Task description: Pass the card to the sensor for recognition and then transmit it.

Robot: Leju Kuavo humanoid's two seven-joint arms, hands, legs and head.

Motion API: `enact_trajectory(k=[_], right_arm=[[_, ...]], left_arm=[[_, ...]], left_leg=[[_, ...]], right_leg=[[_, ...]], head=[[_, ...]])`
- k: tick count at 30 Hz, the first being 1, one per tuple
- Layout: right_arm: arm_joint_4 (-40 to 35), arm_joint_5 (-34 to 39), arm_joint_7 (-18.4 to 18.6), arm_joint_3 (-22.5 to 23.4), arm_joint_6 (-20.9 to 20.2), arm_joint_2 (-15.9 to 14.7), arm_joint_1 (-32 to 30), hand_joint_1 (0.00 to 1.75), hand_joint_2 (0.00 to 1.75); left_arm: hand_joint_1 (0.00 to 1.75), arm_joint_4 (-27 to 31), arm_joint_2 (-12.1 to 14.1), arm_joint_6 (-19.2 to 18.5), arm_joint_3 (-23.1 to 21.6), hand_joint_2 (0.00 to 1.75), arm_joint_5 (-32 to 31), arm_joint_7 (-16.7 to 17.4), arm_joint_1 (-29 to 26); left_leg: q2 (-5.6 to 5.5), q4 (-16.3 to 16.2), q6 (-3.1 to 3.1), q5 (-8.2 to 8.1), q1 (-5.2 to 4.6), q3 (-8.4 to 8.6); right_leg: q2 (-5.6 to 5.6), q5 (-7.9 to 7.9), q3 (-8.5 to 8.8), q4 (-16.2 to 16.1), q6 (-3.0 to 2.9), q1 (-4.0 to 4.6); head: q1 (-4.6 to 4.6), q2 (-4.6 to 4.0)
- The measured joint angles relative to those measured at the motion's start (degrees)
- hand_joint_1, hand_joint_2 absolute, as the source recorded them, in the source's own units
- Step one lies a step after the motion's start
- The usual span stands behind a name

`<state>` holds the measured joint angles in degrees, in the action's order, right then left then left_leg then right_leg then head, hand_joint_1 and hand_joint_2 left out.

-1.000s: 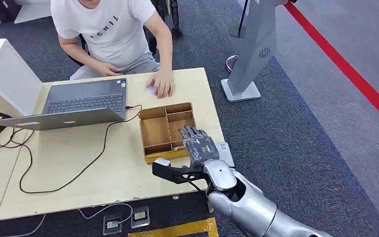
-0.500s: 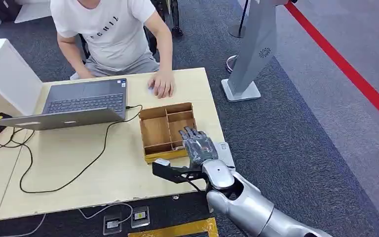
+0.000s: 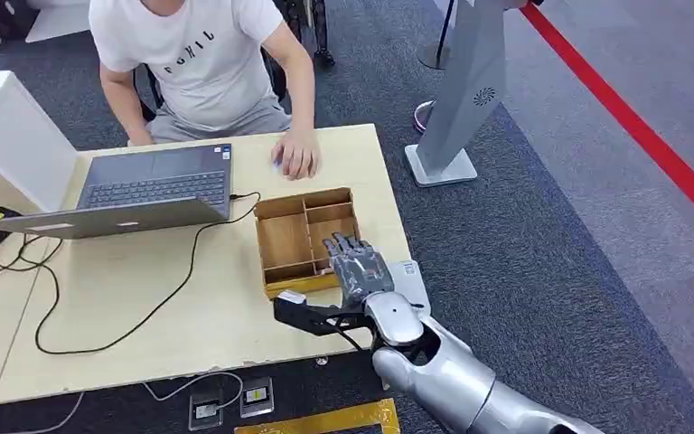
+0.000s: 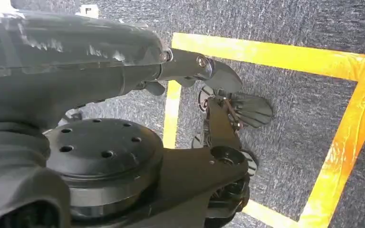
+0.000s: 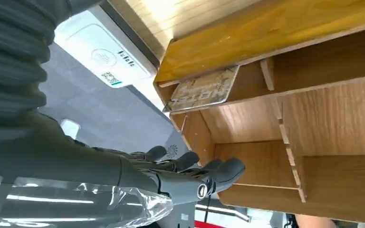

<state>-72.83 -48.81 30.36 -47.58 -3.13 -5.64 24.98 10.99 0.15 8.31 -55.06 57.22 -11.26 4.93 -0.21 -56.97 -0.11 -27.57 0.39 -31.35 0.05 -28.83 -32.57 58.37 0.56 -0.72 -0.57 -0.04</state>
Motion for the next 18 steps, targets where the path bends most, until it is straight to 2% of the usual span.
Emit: enact_trajectory(k=[18], right_arm=[[2.9, 0.0, -0.5, 0.0, 0.0, 1.4, 0.5, 0.00, 1.75]], left_arm=[[0.00, 0.0, 0.0, 0.0, -0.1, 0.00, -0.3, 0.0, 0.0]], left_leg=[[0.00, 0.0, 0.00, 0.00, 0.00, 0.00]], right_leg=[[0.01, 0.00, 0.01, 0.0, 0.00, 0.00]], head=[[0.00, 0.00]])
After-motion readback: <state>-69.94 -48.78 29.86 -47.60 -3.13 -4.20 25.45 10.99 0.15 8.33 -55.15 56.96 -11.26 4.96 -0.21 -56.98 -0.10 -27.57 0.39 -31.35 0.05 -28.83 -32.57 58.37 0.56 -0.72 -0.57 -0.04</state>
